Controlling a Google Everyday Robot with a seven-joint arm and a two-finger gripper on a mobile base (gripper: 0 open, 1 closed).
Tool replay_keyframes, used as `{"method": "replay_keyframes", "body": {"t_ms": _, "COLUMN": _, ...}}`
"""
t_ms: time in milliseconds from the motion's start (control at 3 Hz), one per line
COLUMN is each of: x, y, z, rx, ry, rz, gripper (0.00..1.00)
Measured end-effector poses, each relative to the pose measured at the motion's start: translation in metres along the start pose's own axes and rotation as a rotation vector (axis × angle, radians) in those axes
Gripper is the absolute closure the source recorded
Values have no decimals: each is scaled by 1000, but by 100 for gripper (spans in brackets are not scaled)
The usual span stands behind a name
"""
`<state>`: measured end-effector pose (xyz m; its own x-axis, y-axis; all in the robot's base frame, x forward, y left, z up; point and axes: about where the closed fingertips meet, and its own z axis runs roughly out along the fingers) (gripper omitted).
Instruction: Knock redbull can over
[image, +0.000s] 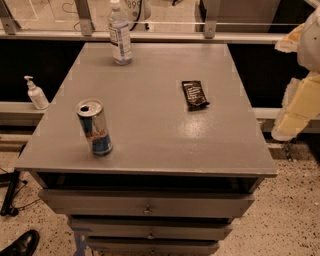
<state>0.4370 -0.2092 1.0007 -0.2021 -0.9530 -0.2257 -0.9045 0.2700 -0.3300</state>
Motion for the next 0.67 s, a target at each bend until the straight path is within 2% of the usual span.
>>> {"method": "replay_keyframes", "body": {"t_ms": 333, "x": 0, "y": 0, "z": 0, "rx": 0, "ry": 0, "rz": 0, "gripper": 0}}
{"method": "replay_keyframes", "body": {"t_ms": 667, "x": -10, "y": 4, "z": 10, "rx": -9, "ry": -46, "rz": -1, "gripper": 0}}
